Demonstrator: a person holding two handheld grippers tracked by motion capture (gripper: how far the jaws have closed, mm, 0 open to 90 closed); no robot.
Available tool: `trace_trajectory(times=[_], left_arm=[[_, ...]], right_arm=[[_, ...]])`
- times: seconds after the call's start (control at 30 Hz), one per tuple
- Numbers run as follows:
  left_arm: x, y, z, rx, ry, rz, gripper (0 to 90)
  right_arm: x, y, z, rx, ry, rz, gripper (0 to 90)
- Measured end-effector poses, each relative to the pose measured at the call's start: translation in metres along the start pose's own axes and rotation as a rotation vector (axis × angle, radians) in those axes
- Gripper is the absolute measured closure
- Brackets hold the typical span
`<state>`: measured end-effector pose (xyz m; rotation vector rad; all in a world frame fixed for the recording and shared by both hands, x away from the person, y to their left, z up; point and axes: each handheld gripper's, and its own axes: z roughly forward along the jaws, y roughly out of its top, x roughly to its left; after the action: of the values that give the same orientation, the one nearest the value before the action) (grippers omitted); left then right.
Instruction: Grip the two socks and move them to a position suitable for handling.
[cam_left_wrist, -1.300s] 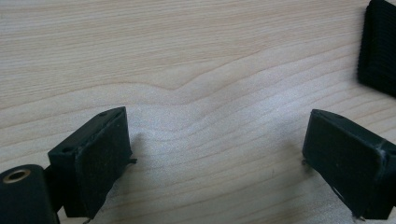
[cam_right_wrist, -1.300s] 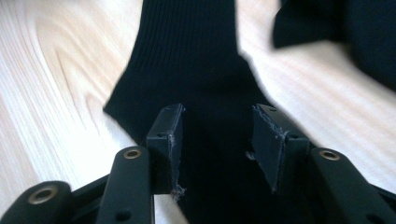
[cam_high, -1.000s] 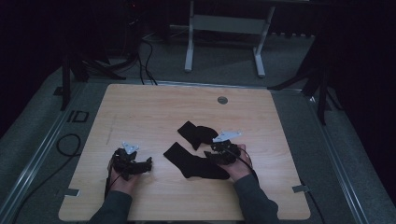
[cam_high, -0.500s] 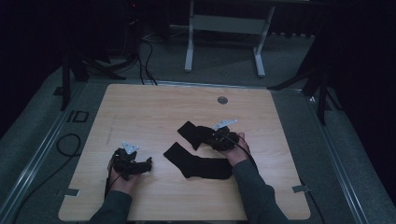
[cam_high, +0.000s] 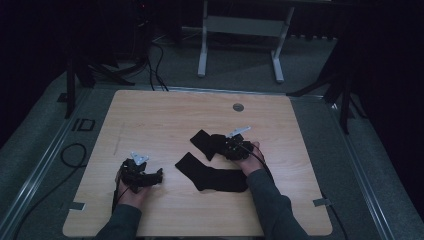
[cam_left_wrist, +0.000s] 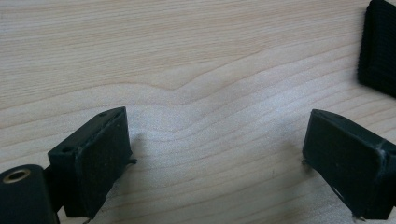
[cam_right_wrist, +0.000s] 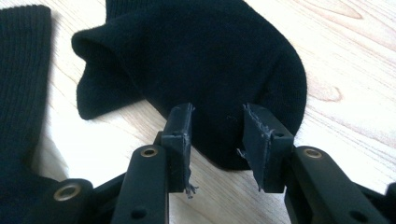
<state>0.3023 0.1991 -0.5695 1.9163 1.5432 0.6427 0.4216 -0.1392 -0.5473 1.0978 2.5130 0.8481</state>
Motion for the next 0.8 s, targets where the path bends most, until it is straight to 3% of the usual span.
trace_trajectory(times=[0.37,0.8], left_arm=[[0.0000,0.0000,0.0000,0.000,0.000,0.000,7.9],[0.0000,0.0000,0.0000,0.000,0.000,0.000,7.9]], right_arm=[[0.0002,0.0018,-0.0005,0.017,-0.024,-0.019,81.8],[-0.0003,-0.0002,-0.0072,-0.003,0.000,0.000,86.0]])
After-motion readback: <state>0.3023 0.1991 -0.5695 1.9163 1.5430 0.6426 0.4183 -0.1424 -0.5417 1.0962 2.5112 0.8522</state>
